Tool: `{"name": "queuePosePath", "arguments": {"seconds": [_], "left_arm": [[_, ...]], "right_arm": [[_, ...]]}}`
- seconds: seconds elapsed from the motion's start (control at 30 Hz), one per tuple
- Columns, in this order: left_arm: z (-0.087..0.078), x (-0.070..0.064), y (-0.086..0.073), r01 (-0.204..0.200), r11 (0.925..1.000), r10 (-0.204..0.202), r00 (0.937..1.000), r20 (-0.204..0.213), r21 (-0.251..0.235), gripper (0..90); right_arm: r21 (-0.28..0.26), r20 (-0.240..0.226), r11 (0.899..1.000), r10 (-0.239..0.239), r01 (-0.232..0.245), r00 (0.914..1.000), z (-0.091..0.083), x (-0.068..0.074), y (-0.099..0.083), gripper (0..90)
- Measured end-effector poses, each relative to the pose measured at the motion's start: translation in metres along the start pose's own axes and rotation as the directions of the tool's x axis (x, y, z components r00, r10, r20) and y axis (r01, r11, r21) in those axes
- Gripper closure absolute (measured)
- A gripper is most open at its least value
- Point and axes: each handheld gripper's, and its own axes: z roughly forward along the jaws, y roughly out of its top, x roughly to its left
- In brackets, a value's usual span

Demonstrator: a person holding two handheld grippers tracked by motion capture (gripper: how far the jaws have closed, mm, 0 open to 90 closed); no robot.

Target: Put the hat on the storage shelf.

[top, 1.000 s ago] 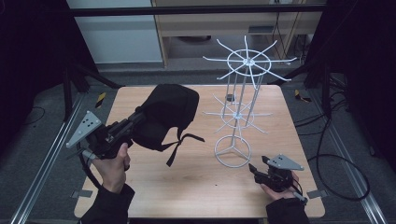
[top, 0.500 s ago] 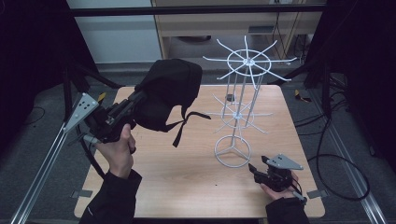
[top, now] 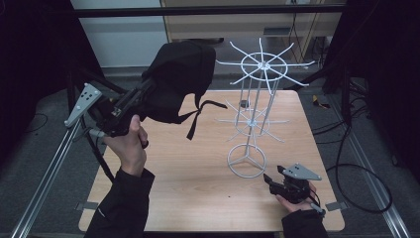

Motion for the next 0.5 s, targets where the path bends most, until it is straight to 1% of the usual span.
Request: {"name": "queuePosePath", "arguments": {"seconds": [0.1,0.37,0.4,0.47,0.5], "left_arm": [[0.005,-0.003,-0.001,0.003,0.9999,-0.003,0.9999,0.011,0.011,84.6],[0.020,-0.008,-0.011,0.011,0.9977,-0.015,0.9988,0.047,0.067,84.5],[0.023,-0.009,-0.013,0.011,0.9969,-0.015,0.9983,0.057,0.078,84.5],[0.025,-0.010,-0.015,0.004,0.9956,-0.010,0.9979,0.064,0.093,84.4],[0.025,-0.010,-0.015,0.004,0.9956,-0.010,0.9979,0.064,0.093,84.2]], "right_arm": [[-0.001,-0.001,1.000,0.000,0.000,1.0000,0.000,0.000,0.000,39.0],[0.000,-0.002,1.000,-0.003,0.003,1.0000,0.000,0.000,0.000,38.9],[-0.001,-0.002,1.000,-0.002,0.002,1.0000,0.000,0.000,0.000,38.9],[-0.001,-0.003,1.000,-0.003,0.003,1.0000,0.000,0.000,0.000,39.0],[-0.001,-0.003,1.000,-0.003,0.003,1.0000,0.000,0.000,0.000,39.0]]}}
